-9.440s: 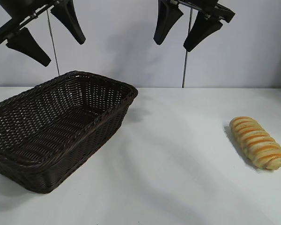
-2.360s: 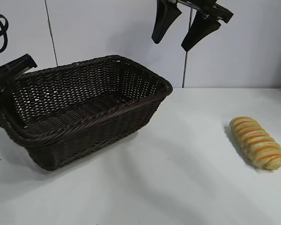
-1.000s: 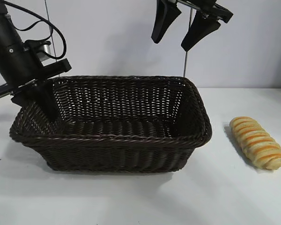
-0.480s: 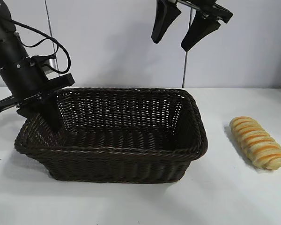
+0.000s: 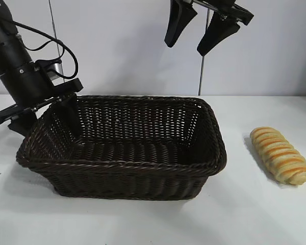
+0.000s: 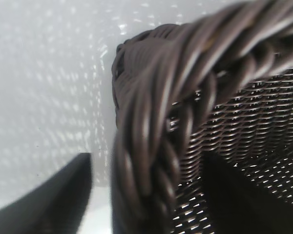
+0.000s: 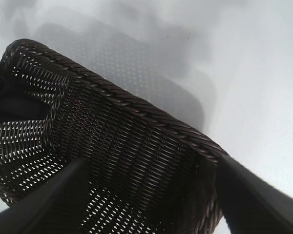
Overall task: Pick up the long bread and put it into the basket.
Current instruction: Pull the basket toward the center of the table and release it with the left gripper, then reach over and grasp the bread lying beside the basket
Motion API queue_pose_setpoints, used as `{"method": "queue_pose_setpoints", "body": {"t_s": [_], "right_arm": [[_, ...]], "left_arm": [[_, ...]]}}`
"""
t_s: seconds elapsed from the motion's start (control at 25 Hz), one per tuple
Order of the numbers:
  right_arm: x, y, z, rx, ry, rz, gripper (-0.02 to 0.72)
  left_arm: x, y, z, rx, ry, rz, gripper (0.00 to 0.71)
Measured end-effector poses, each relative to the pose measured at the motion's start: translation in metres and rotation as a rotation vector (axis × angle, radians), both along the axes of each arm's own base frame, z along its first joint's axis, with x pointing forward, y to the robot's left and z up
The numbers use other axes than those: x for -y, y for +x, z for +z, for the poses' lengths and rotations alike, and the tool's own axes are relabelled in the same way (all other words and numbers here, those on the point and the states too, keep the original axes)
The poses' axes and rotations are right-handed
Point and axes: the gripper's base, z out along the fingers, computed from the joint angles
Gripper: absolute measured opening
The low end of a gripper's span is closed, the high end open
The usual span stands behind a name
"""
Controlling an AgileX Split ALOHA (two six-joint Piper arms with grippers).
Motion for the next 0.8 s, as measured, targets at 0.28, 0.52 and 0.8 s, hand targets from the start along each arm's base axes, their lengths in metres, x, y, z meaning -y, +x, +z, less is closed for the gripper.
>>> {"method": "queue_pose_setpoints", "body": {"t_s": [0.28, 0.52, 0.8], "right_arm": [[0.0, 0.0, 0.0, 0.0, 0.0, 0.0, 0.526], [0.0, 0.0, 0.0, 0.0, 0.001, 0.0, 0.526], [0.0, 0.0, 0.0, 0.0, 0.003, 0.0, 0.526]], "left_arm": [[-0.002, -0.001, 0.05, 0.118, 0.001, -0.024, 0.552], [-0.002, -0.003, 0.103, 0.217, -0.024, 0.024, 0.552], [0.001, -0.006, 0.121, 0.219, -0.07, 0.09, 0.552]]}}
